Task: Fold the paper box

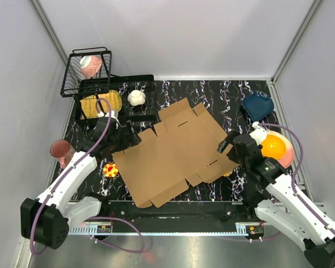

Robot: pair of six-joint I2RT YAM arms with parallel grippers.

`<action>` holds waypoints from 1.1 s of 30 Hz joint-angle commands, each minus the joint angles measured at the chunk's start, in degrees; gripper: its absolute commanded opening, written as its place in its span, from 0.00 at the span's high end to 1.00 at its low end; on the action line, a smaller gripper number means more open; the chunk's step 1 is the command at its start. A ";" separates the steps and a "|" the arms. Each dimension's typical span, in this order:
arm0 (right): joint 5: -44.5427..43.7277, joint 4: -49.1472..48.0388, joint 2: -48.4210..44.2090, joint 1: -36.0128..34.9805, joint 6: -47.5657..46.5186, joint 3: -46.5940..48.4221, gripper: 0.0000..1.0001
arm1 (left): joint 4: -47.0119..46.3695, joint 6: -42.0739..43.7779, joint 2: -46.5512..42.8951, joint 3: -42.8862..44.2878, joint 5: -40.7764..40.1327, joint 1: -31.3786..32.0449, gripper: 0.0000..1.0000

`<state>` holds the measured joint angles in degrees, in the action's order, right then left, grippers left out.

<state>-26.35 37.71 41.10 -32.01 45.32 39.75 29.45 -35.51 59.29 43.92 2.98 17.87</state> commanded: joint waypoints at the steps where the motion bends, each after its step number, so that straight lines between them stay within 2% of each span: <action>1: 4.37 2.26 2.23 -0.25 11.94 -2.12 0.00 | -1.76 0.88 -2.59 0.82 0.35 0.06 0.01; 4: 5.69 6.04 0.92 -0.25 18.02 -3.44 0.00 | -1.77 0.53 -3.56 0.55 0.88 0.06 0.01; 11: 7.54 10.08 -10.68 -0.25 23.93 -6.88 0.01 | -1.85 -0.79 -6.20 0.29 0.80 0.06 0.01; 16: 12.62 15.81 -9.64 -0.25 26.13 -7.83 0.00 | -1.77 -0.88 -7.87 -0.85 0.53 0.06 0.01; 23: 14.22 11.51 -8.41 -0.16 28.42 -12.06 0.00 | -1.85 -2.37 -8.66 -2.87 0.53 -0.03 0.01; 27: 12.73 7.82 -7.09 -0.16 28.95 -13.73 0.10 | -1.85 -2.55 -9.98 -4.11 0.27 -0.03 0.01; 28: 12.29 6.77 -6.83 -0.16 28.43 -13.91 0.18 | -1.77 -2.46 -9.98 -4.11 0.27 0.06 0.01; 30: 11.85 3.52 -5.86 -0.25 27.72 -13.56 0.25 | -1.77 -2.46 -9.89 -3.93 0.44 -0.03 0.01; 31: 11.15 2.81 -4.55 -0.25 26.76 -13.03 0.32 | -1.68 -2.38 -9.98 -3.84 0.62 0.06 0.01; 33: 10.62 0.88 -2.35 -0.25 25.61 -12.24 0.36 | -1.50 -2.20 -9.72 -3.49 0.62 0.06 0.01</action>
<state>-13.02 45.17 35.59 -32.01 72.27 25.69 29.82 -37.47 50.24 39.72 3.03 17.87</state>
